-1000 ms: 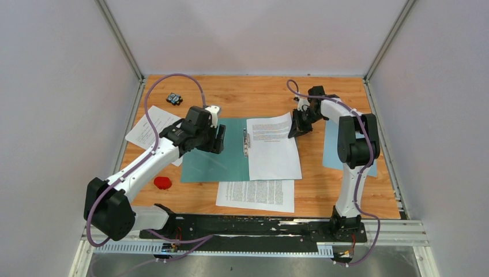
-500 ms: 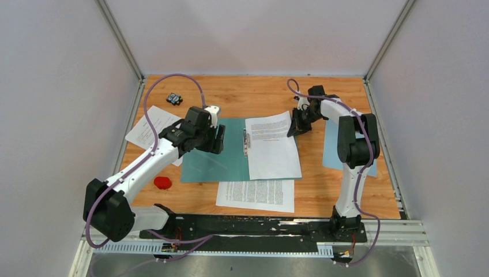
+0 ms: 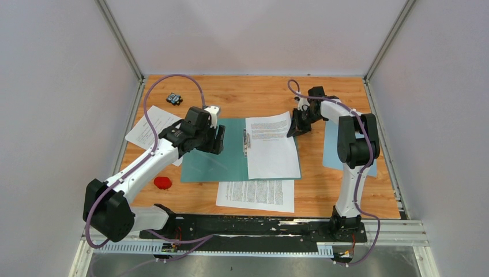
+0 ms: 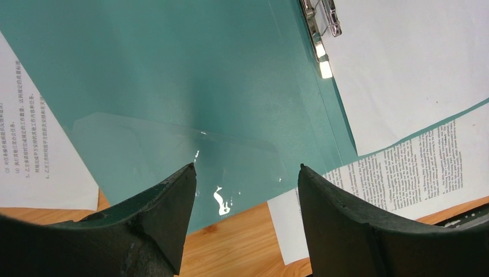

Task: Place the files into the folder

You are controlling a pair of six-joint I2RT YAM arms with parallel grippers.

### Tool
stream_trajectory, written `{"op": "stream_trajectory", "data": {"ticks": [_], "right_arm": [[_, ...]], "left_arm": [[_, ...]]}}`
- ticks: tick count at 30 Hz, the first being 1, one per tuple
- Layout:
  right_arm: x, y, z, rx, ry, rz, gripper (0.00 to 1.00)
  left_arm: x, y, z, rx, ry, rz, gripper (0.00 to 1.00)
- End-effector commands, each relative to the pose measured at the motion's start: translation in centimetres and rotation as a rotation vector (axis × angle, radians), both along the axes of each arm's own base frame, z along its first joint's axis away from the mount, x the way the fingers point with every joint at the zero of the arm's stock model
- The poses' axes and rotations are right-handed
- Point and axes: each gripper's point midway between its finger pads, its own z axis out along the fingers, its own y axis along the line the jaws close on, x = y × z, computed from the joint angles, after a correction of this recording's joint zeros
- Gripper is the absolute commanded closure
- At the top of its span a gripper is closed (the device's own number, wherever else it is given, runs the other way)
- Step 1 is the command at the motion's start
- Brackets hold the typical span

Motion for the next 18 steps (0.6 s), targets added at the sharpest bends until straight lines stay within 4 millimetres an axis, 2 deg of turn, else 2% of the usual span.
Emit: {"op": "stream_trajectory", "data": {"ticks": [1, 11, 14, 18], "right_arm": [[0.6, 0.5, 0.4, 0.025, -0.03, 0.001, 1.0], [0.5, 0.5, 0.3, 0.03, -0.029, -0.003, 0.99], [0.6, 0.6, 0.6, 0.034, -0.031, -0.01, 0.89], [0.6, 0.2, 1.5, 0.009, -0.041, -0.041, 0.67]], "left_arm": [[0.3, 0.3, 0.8, -0.005, -0.044, 0.005, 0.27], [0.3, 0.3, 0.7, -0.005, -0.044, 0.006, 0.27], [0.3, 0.3, 0.7, -0.004, -0.043, 0.006, 0.27], [0.8, 1.0, 1.1, 0.03, -0.058, 0.03, 0.26]]}}
